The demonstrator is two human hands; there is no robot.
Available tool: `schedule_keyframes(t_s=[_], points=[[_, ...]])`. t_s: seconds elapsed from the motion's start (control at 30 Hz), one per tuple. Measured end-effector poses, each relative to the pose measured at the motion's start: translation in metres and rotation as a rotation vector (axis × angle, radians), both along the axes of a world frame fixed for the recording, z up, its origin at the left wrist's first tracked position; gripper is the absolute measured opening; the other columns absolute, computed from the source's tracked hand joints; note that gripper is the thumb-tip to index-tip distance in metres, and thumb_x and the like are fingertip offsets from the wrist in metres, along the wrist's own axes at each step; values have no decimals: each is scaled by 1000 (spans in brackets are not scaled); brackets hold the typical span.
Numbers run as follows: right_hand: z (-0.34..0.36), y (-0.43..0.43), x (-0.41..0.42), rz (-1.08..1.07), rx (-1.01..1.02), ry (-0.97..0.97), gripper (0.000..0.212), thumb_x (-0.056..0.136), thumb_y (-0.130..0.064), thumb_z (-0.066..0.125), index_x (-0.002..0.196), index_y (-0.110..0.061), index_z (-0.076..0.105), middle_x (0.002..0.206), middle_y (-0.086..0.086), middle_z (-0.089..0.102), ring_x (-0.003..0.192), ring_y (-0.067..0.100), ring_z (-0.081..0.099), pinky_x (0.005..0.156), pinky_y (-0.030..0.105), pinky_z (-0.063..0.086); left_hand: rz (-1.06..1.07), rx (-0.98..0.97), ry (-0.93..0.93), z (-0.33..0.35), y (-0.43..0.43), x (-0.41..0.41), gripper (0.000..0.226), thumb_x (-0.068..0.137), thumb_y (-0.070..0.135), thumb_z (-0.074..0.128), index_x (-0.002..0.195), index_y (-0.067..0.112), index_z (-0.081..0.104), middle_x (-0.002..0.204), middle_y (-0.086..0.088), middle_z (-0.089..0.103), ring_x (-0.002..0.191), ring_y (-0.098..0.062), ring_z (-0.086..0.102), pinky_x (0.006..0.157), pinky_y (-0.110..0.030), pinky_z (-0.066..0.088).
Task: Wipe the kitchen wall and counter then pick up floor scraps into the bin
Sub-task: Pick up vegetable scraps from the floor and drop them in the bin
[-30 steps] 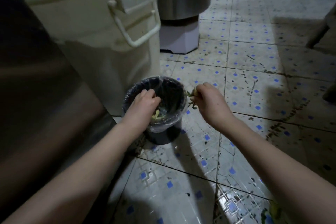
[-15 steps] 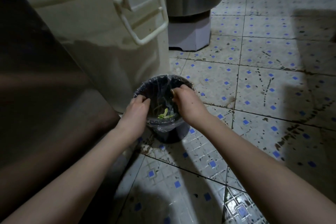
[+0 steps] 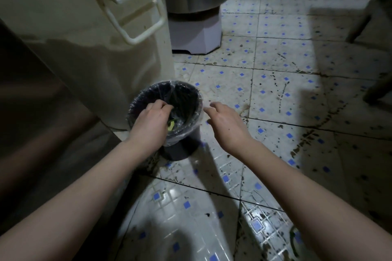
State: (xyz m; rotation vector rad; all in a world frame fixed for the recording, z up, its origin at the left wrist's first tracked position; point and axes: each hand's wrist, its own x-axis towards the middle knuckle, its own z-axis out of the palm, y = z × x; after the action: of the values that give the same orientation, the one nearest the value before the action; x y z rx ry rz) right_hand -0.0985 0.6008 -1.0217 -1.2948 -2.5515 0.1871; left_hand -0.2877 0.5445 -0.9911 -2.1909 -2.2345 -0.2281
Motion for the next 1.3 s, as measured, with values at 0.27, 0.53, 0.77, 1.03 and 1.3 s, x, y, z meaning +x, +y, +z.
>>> schedule_keyframes(t_s=[0.27, 0.53, 0.77, 1.03, 1.3], points=[[-20, -27, 99, -122, -24, -114, 46, 91, -4, 51, 135, -11, 42, 141, 16, 42, 127, 33, 41, 103, 37, 32, -234, 14, -38, -13, 13, 74, 41, 89, 3, 47, 130, 7, 52, 126, -13, 52, 109, -34, 50, 90, -43, 42], [-31, -75, 197, -329, -128, -161, 45, 92, -8, 52, 136, -12, 42, 144, 14, 40, 131, 30, 38, 107, 38, 28, -461, -78, -6, -49, 20, 150, 45, 87, 3, 46, 131, 11, 50, 128, -10, 51, 114, -29, 48, 95, -40, 41], [-58, -123, 243, -500, -308, -82, 41, 96, -26, 49, 136, -18, 45, 140, 8, 44, 125, 27, 45, 105, 48, 37, -621, -148, 72, -83, -1, 203, 49, 86, 9, 53, 134, 14, 44, 138, -10, 44, 119, -29, 46, 96, -39, 38], [-89, -173, 263, -588, -407, -148, 51, 89, 4, 44, 137, -14, 41, 151, 6, 29, 136, 25, 30, 110, 38, 32, -809, -281, 179, -133, -39, 233, 50, 90, 11, 57, 136, 17, 38, 142, -8, 39, 124, -24, 43, 98, -36, 38], [-113, -181, 283, -687, -497, -173, 68, 84, 8, 51, 143, -23, 34, 149, 1, 32, 134, 24, 32, 110, 40, 33, -956, -363, 167, -162, -59, 248, 51, 85, -2, 54, 131, 16, 41, 128, -5, 47, 113, -23, 47, 93, -33, 40]])
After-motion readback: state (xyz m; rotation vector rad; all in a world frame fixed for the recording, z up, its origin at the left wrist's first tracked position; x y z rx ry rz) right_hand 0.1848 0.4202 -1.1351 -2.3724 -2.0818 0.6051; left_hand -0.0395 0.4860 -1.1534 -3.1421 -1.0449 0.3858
